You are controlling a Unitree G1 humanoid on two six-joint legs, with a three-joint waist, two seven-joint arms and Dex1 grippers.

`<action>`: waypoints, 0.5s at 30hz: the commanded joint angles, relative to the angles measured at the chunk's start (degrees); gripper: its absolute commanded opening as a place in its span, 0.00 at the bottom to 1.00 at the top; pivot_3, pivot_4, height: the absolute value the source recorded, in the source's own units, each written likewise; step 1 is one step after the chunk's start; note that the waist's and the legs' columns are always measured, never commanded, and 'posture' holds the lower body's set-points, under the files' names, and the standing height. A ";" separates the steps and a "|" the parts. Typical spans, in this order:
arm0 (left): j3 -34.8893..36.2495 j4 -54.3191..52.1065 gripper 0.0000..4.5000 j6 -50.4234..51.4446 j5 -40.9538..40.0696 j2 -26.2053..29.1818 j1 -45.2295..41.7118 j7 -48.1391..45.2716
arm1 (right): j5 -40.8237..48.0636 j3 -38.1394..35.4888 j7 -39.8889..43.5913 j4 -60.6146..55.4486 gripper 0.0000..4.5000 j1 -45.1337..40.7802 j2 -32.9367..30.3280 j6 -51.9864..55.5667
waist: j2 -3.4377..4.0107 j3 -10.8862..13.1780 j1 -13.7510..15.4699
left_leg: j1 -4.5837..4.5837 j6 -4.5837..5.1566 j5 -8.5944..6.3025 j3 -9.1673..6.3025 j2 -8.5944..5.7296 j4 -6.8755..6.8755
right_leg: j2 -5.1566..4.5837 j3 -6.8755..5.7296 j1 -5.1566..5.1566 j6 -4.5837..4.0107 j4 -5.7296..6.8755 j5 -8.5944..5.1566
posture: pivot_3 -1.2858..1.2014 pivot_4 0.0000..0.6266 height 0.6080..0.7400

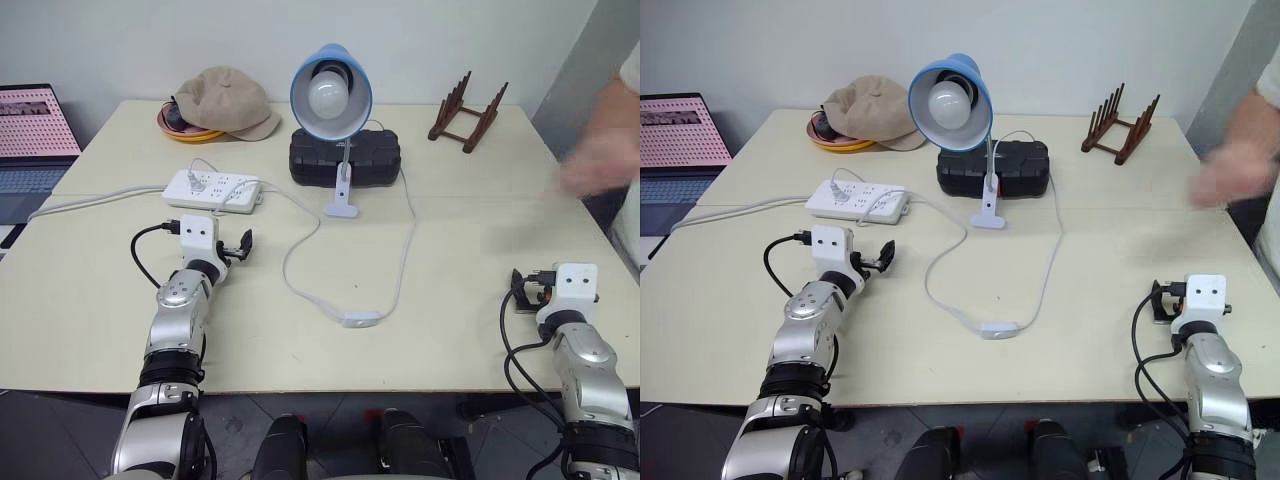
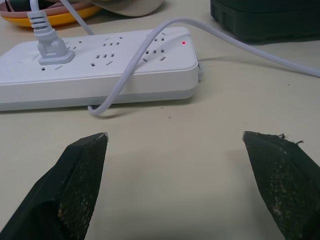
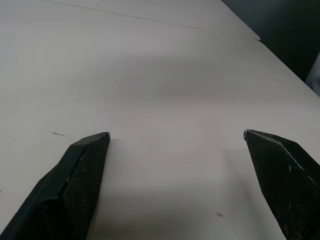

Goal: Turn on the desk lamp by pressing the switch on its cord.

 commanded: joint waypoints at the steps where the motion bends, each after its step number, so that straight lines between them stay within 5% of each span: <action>1: -0.41 -1.46 1.00 -0.86 -0.04 0.97 -0.99 -1.25 | 0.38 -1.20 -0.24 -2.23 1.00 0.26 -0.65 -0.25 | 0.00 0.00 0.00 | 0.00 0.00 0.00 0.00 0.00 0.00 | 0.00 0.00 0.00 0.00 0.00 0.00 | 0.52 0.24 1.00; 8: -0.99 -3.24 1.00 0.47 -0.84 2.01 -1.12 -4.93 | 2.87 -0.86 2.87 -4.23 1.00 -1.04 -1.75 2.57 | 0.00 0.00 0.00 | 0.00 0.00 0.00 0.00 0.00 0.00 | 0.00 0.00 0.00 0.00 0.00 0.00 | 0.52 0.24 1.00; 15: -9.66 -19.85 1.00 11.27 -8.54 13.73 0.68 -34.80 | 16.34 7.78 35.41 -16.97 1.00 0.01 -16.96 12.42 | 0.02 0.01 -0.22 | 0.00 0.00 0.00 0.01 0.01 -0.03 | 0.01 0.00 -0.01 -0.02 -0.01 -0.01 | 0.52 0.24 1.00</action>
